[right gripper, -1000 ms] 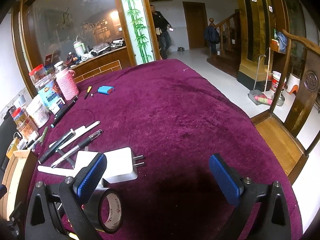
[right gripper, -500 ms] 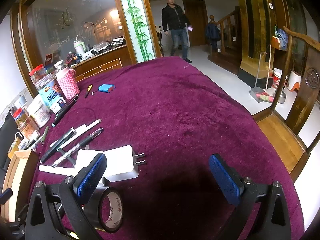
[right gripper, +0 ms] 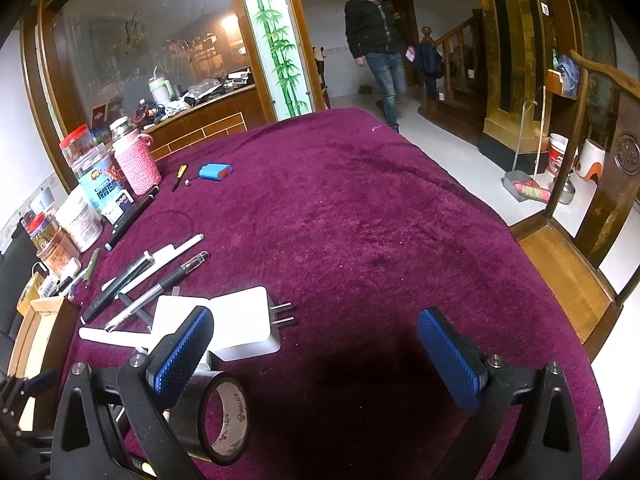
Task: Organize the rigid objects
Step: 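Close the left gripper around a black marker with red cap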
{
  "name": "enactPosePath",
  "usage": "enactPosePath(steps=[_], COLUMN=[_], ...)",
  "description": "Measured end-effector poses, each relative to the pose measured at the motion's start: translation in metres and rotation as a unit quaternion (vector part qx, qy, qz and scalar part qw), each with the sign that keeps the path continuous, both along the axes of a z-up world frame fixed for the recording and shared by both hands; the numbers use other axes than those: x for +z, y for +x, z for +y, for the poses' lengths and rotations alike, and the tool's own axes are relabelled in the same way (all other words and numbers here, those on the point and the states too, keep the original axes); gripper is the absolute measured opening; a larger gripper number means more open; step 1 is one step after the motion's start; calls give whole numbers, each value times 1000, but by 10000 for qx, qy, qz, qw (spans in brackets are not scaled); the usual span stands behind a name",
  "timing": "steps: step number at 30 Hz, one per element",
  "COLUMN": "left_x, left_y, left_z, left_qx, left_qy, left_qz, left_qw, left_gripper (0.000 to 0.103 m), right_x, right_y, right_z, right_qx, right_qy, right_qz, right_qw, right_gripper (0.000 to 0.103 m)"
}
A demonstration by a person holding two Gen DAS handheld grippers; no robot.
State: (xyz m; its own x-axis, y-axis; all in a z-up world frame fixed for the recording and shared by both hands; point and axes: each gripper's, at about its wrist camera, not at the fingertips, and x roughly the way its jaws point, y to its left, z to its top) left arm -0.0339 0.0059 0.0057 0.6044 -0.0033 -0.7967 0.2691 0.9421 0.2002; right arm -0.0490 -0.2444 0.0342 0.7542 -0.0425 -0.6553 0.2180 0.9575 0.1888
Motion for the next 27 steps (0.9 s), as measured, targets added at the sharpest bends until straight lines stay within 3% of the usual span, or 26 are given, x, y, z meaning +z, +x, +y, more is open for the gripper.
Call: enactPosePath(steps=[9,16,21,27], left_x=[-5,10,-6,3], left_y=[8,10,11,11], left_z=[-10,6,-6,1], left_qx=[-242,-131,-338,-375], left_qy=[301,-774,-450,-731], left_qz=[23,132,294,382], left_qw=[9993,9968,9980,9959], left_gripper=[63,63,63,63], right_x=[1,1,1,0], right_y=[1,2,3,4], right_z=[0,-1,0,-1], right_qx=[27,30,79,67], right_qy=[65,125,110,146], right_qz=[11,32,43,67], right_qw=[10000,9999,9999,9998], right_gripper=[102,102,102,102])
